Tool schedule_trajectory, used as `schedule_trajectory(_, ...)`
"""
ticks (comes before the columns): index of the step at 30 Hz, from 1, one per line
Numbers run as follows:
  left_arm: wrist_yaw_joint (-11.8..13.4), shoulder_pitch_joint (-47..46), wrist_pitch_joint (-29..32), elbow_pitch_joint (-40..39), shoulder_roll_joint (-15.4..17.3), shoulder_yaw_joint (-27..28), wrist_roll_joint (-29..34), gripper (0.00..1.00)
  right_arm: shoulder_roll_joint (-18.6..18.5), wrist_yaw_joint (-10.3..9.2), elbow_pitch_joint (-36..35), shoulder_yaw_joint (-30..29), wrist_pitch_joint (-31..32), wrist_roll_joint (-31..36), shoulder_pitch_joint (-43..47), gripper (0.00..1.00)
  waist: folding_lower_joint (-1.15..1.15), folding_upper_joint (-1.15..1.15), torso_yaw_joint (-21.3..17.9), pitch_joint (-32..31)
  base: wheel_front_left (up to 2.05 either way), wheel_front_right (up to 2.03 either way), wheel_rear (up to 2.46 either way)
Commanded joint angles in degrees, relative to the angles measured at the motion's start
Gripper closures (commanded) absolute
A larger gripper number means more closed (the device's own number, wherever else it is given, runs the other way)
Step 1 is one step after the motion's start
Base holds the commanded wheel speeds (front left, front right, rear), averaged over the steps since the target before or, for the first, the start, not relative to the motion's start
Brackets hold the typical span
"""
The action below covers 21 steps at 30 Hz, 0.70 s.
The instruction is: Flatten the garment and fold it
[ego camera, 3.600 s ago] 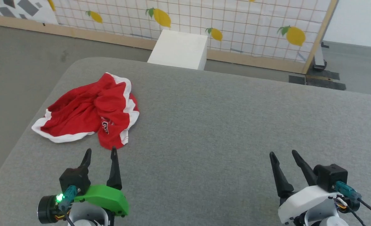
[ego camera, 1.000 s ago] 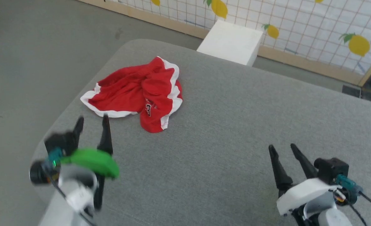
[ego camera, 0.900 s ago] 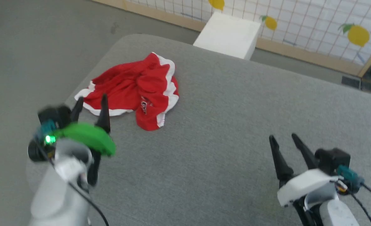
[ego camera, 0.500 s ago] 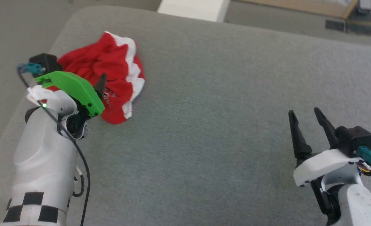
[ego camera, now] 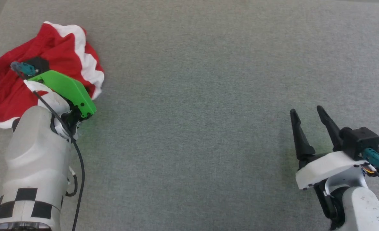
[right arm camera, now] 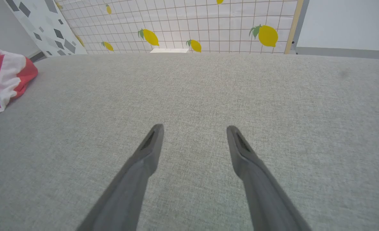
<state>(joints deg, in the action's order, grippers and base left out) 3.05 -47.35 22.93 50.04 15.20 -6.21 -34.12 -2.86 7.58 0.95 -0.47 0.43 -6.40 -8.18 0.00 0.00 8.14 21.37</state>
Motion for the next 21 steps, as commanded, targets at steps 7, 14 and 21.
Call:
schedule_trajectory(7,-0.76,-5.49,-9.30,-4.29,0.57,-0.49,1.93,1.00,-0.01,-0.09,2.06,1.45,-1.74,-1.07,-1.62,0.00,0.00,0.00,-2.09,-3.11,0.00,0.00,0.00)
schedule_trajectory(14,-7.63,-9.33,-10.71,-12.38,-4.17,-2.95,-0.90,1.00,-0.01,-0.09,5.66,2.64,-4.18,-4.23,-0.98,0.00,0.00,0.00,-5.50,-8.58,0.00,0.00,0.00)
schedule_trajectory(21,-10.33,-1.43,-0.01,-24.50,-10.20,-13.60,-7.11,1.00,-0.01,-0.09,9.35,1.87,-7.11,-7.15,0.70,0.00,0.00,0.00,-7.83,-12.78,0.00,0.00,0.00)
